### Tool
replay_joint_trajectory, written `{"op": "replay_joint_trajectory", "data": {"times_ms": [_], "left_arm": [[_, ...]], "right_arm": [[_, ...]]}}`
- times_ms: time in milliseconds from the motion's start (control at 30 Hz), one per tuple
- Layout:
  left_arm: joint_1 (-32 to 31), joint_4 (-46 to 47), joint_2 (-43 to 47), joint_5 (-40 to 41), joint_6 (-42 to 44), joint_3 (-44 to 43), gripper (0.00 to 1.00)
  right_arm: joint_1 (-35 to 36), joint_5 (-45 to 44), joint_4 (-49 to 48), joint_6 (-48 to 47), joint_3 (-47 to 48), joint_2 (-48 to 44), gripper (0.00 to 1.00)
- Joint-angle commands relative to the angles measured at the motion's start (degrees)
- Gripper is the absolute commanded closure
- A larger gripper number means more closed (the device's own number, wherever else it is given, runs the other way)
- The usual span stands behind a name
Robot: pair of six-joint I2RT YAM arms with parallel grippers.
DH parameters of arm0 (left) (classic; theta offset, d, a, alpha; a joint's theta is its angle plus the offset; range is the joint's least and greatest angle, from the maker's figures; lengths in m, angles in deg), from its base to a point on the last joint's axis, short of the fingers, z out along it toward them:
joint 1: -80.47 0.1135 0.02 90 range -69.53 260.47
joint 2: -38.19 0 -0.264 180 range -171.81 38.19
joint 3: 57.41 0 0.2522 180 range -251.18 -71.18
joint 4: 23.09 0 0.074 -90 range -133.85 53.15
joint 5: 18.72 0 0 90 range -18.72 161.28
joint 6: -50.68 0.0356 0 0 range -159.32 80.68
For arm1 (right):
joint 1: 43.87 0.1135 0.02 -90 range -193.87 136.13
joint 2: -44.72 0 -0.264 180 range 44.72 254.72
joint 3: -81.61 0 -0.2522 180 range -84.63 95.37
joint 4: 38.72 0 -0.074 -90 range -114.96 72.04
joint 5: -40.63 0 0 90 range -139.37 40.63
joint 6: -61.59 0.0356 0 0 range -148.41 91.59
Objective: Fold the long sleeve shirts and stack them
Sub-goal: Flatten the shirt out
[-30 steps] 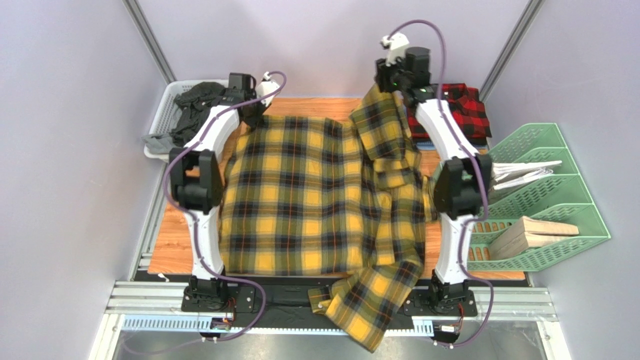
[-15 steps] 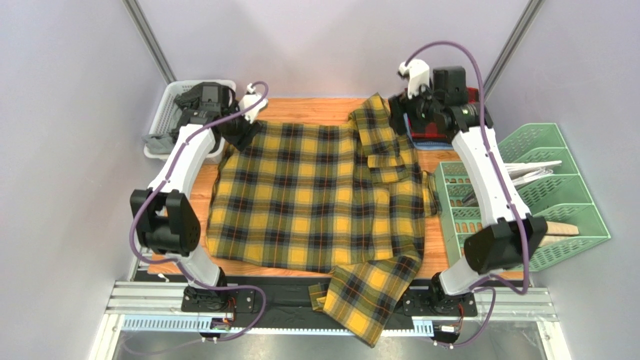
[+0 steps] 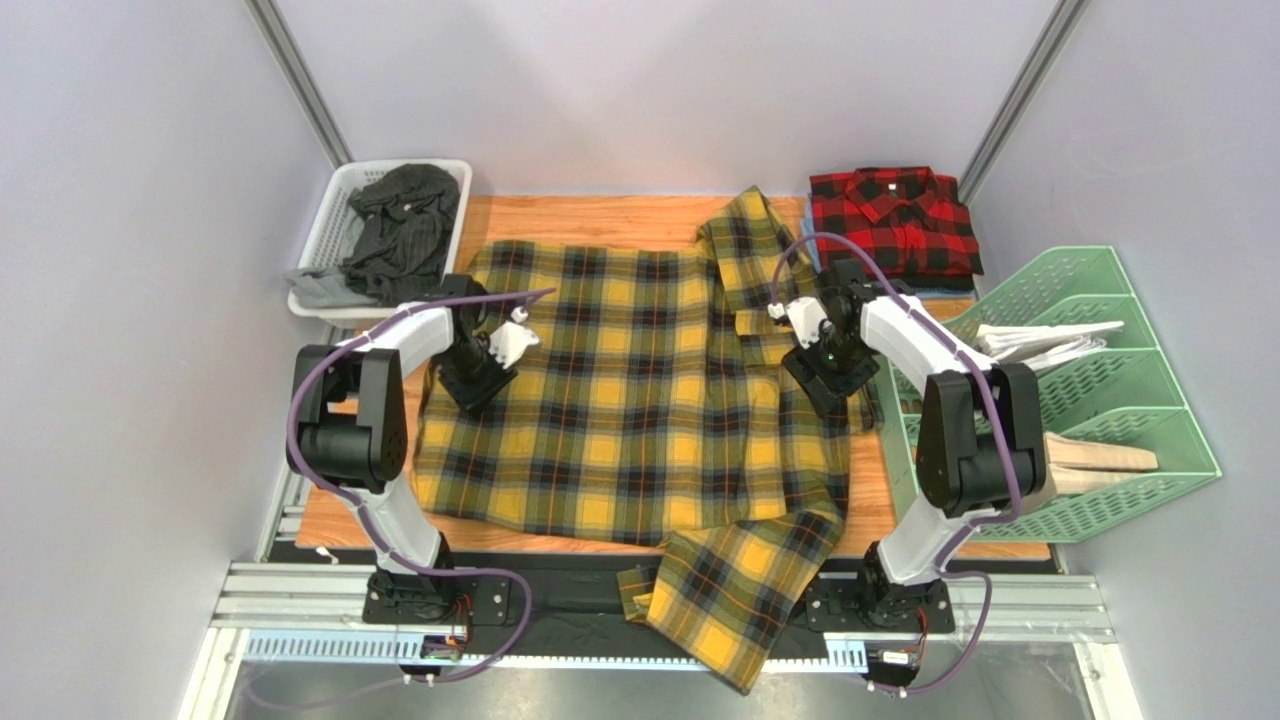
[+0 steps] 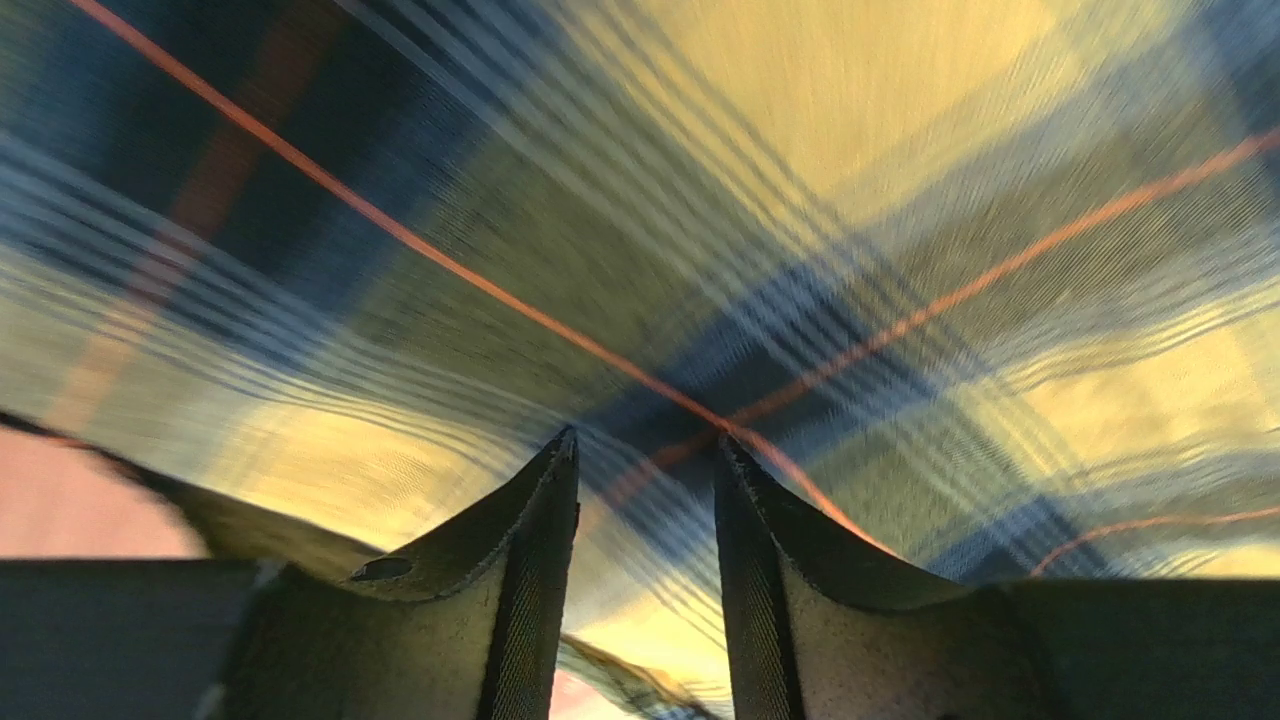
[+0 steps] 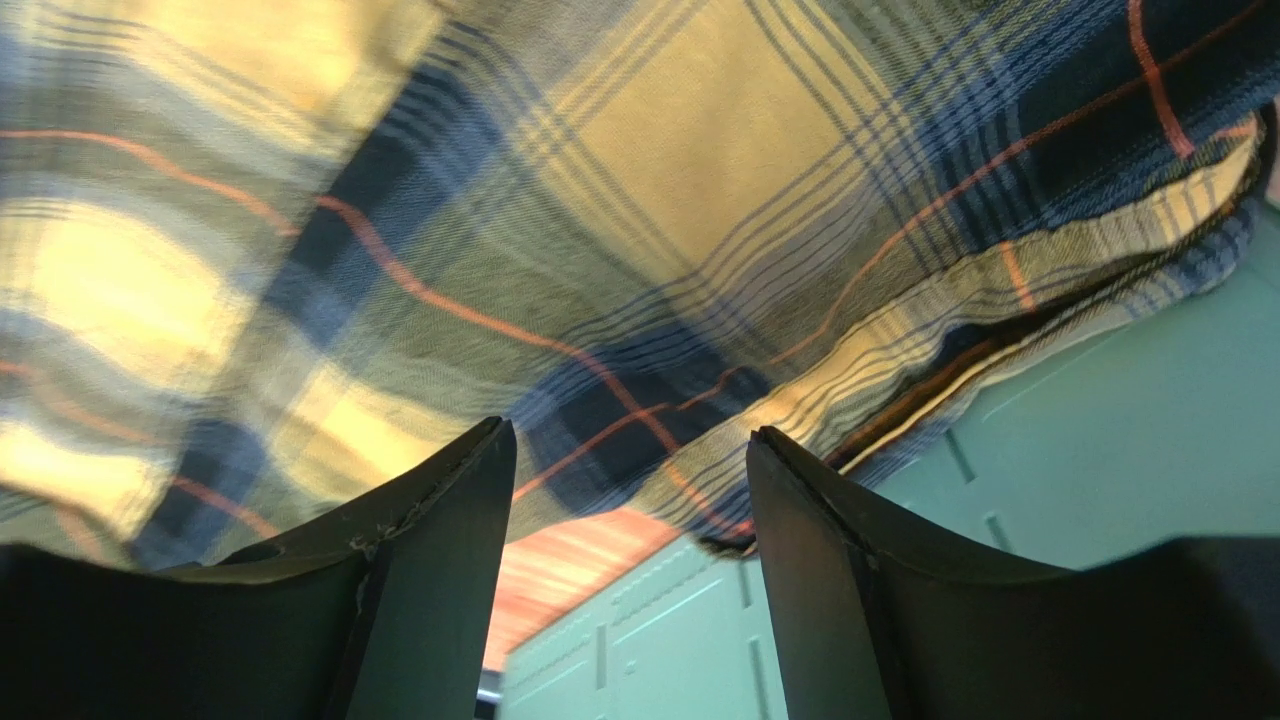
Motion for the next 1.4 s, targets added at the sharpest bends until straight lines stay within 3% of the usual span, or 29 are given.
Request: {"op": "replay_joint_trajectory", "data": {"times_ms": [0,133,233,300,400,467,633,733,900,1133,1367], "left_arm": [[0.4,-0.5,3.1,2.8,3.1,4.3,0.56],[0.4,-3.1,5.7,0.7,5.5,7.5,0.55],[0.4,-6.7,9.4,-4.5,5.8,6.6,0.47],[0.4,-7.9,12.8,-9.8,6.4,4.4,0.38],[0.3,-8.7,15.3,-16.2,5.6,-0.2,0.29],[0.3,-8.1,15.0,-18.7,4.2,-4.8,0.24],[0.4,-5.8,11.3,-23.1,-0.9,-14.4,0.22],[0.6,-3.3,10.0,-23.8,-2.2,-17.5,0.22],[1.1,0.6,4.3,-22.3,-4.3,-22.2,0.22],[3.7,7.1,-3.5,-28.8,-4.5,-31.2,0.21],[4.0,7.4,-16.6,-25.0,-1.9,-43.7,0.20]], "right_arm": [[-2.0,-5.6,-4.8,-5.1,-0.6,3.0,0.38],[-4.9,-4.7,-2.6,-7.0,1.3,6.4,0.41],[-5.6,4.1,2.4,-6.4,3.5,1.6,0.41],[-5.6,13.2,5.9,-3.2,8.5,-2.9,0.35],[-5.5,20.0,1.4,5.0,14.6,-5.1,0.30],[-5.4,21.4,-1.9,8.2,18.4,-1.4,0.29],[-5.2,18.6,-1.6,18.1,39.3,13.7,0.33],[-5.2,19.7,0.8,21.8,47.1,21.5,0.34],[-3.9,16.5,-1.0,22.3,50.2,28.7,0.32],[-3.8,14.1,-1.9,22.4,51.0,34.2,0.30],[-3.2,15.6,-2.1,23.3,49.3,36.8,0.30]]}}
